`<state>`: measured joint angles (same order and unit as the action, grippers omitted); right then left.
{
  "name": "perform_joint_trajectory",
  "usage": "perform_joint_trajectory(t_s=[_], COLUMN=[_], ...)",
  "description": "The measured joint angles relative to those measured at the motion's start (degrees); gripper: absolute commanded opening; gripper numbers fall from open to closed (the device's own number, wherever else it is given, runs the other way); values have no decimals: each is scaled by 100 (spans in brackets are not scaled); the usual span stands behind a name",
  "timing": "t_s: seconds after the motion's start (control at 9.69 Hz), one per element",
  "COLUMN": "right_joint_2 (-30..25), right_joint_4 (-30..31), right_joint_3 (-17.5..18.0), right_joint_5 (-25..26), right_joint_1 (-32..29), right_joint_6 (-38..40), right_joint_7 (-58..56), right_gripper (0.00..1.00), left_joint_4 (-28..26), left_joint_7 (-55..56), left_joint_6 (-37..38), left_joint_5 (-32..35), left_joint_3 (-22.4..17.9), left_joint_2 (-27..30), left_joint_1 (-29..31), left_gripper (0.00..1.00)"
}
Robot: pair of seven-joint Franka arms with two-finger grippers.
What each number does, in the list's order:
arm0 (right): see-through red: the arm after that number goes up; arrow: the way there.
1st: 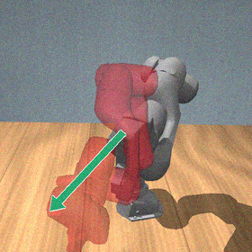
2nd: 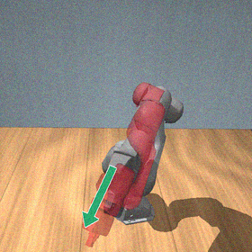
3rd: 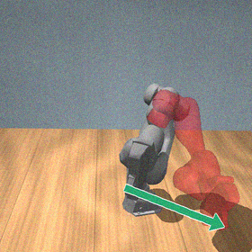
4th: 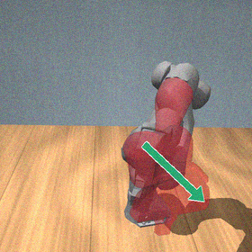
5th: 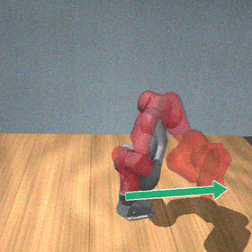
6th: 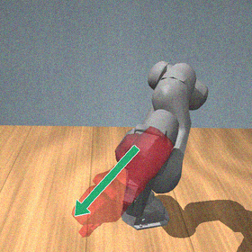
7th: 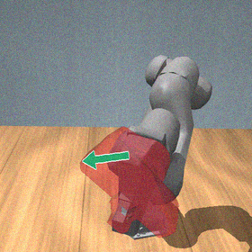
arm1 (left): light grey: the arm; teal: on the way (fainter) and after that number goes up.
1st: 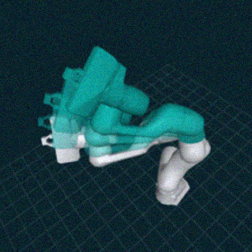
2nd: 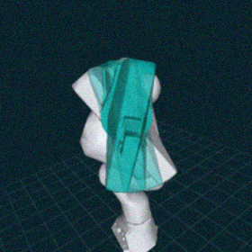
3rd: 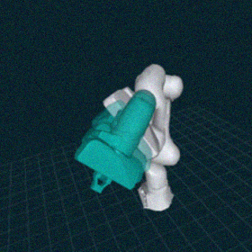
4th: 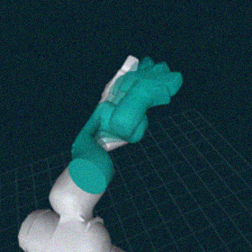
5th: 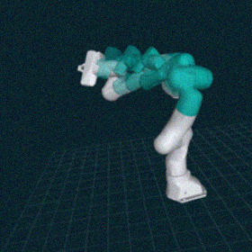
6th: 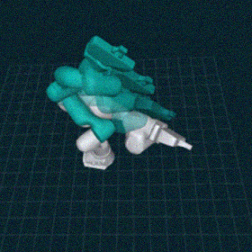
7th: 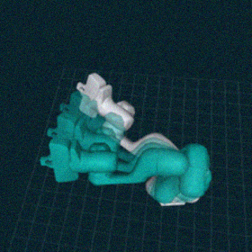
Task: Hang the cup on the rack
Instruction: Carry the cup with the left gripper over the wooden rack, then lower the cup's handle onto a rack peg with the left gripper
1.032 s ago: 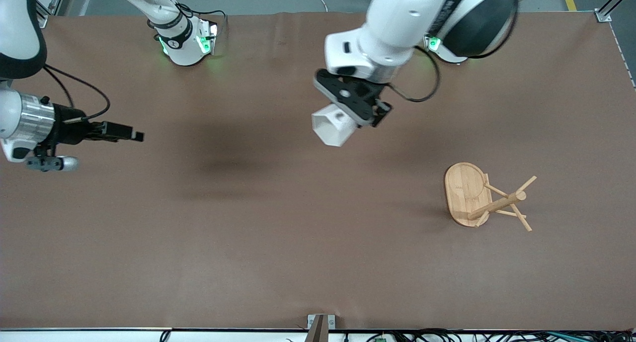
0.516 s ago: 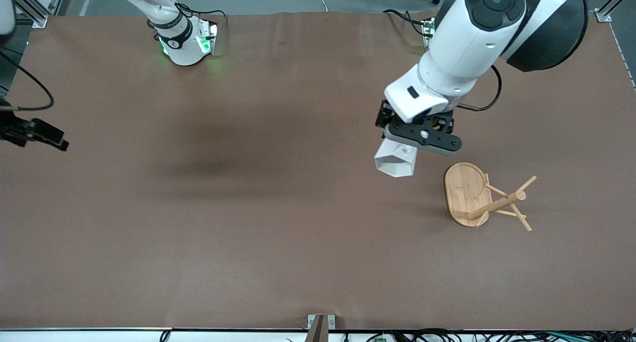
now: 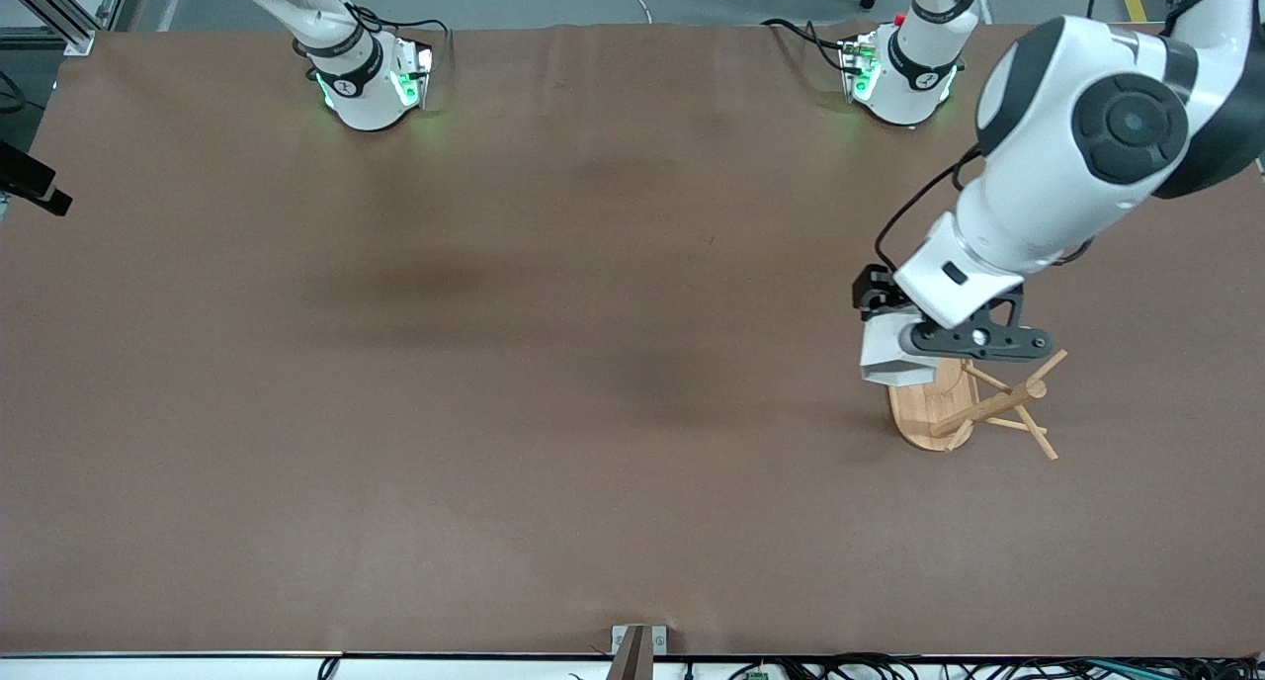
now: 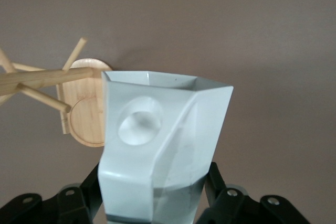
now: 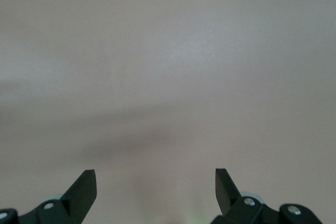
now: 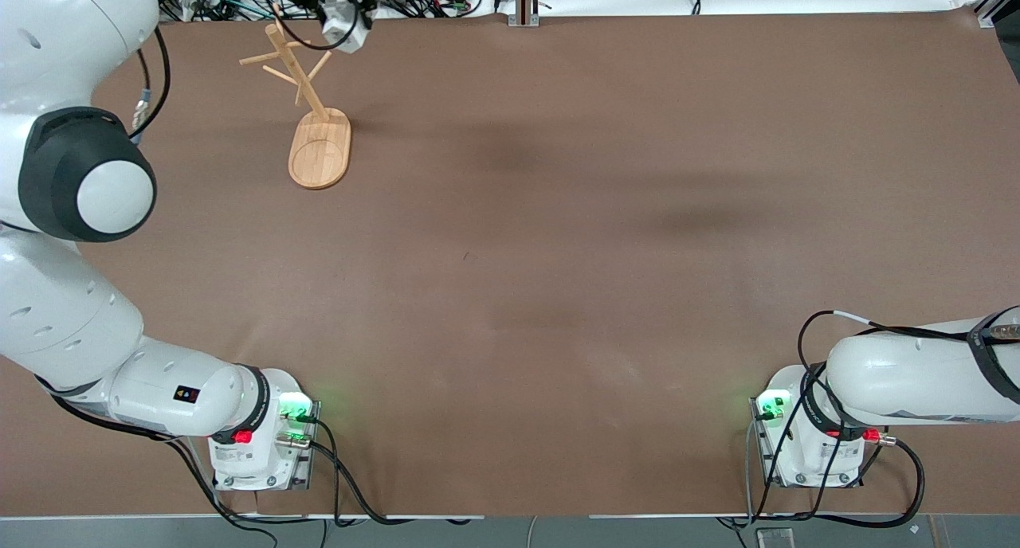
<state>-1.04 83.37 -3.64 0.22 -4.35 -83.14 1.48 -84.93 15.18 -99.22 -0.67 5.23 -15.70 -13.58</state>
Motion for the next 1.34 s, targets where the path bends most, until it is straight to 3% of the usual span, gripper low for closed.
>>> perform_joint_trajectory(t_s=[0.62, 1.34], right_joint_2=[43, 102], right_joint_4=[-103, -35], right_joint_3=[-21, -21], right_joint_5=[1, 1], right_joint_1=[0, 0], right_joint_6=[-6, -89], right_joint_7=[5, 10], right_gripper=[100, 100], left_joint_4=[-1599, -1998], left_joint_7=[-979, -2552], left_joint_6=[-1681, -1747], left_joint_5=[-108, -110], left_joint_3=[-332, -772], left_joint_2=[159, 291], left_joint_1=[-21, -4], left_gripper=[0, 0])
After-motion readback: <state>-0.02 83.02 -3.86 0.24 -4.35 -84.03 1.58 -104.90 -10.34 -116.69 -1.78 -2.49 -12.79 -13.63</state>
